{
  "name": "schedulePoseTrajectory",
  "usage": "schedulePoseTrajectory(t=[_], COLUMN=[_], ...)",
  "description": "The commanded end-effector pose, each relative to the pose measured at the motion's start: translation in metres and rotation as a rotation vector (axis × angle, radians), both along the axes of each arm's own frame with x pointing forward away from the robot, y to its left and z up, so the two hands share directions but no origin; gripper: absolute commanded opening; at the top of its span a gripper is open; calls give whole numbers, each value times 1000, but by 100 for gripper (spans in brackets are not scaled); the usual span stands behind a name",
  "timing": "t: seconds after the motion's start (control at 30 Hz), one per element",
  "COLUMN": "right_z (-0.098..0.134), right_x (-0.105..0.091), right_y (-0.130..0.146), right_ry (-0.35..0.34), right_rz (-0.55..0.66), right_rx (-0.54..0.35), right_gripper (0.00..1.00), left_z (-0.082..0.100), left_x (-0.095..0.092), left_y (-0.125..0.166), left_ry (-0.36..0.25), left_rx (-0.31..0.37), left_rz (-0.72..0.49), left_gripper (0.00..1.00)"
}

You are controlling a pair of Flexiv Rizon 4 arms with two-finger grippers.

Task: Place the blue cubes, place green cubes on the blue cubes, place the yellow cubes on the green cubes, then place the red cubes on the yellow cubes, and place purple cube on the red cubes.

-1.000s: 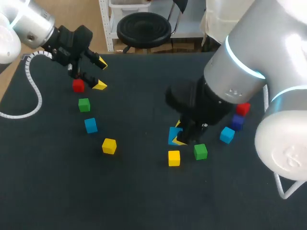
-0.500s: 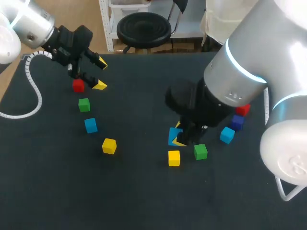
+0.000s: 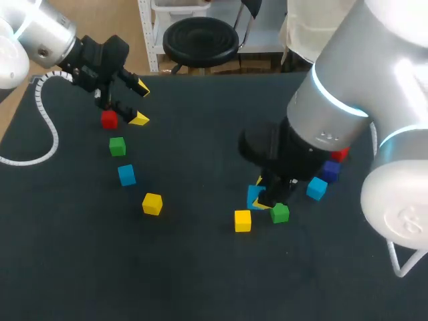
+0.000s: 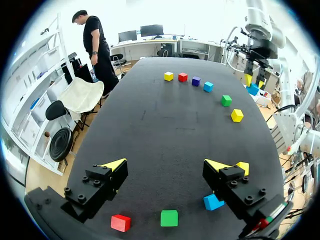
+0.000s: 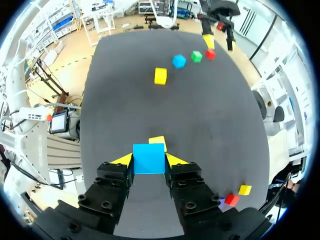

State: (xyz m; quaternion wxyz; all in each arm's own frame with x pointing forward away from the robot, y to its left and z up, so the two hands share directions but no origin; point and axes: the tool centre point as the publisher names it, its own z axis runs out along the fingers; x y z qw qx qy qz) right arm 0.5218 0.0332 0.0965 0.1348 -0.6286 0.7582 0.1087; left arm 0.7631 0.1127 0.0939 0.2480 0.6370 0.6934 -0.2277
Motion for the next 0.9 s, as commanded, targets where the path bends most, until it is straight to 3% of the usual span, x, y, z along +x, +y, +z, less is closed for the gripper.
schedulePoseTrajectory(t=[0.03, 0.23, 0.43, 0.6, 0.9], right_z=[4, 10, 16, 26, 29], right_x=[5, 13, 33, 50, 57], right_y=[-9, -6, -3, 2, 7], right_ry=[13, -30, -84, -140, -149], right_rz=[-9, 1, 45, 105, 122], right_rx=[-6, -10, 9, -26, -35], right_gripper=[0, 0, 0, 0, 0], left_z=[0, 0, 0, 0, 0], left_x=[-1, -1, -1, -1, -1], left_y=[0, 0, 0, 0, 0], left_ry=[-2, -2, -2, -2, -2], left_rx=[0, 0, 0, 0, 0], left_rz=[2, 2, 2, 2, 2], left_gripper=[100, 100, 100, 100, 100])
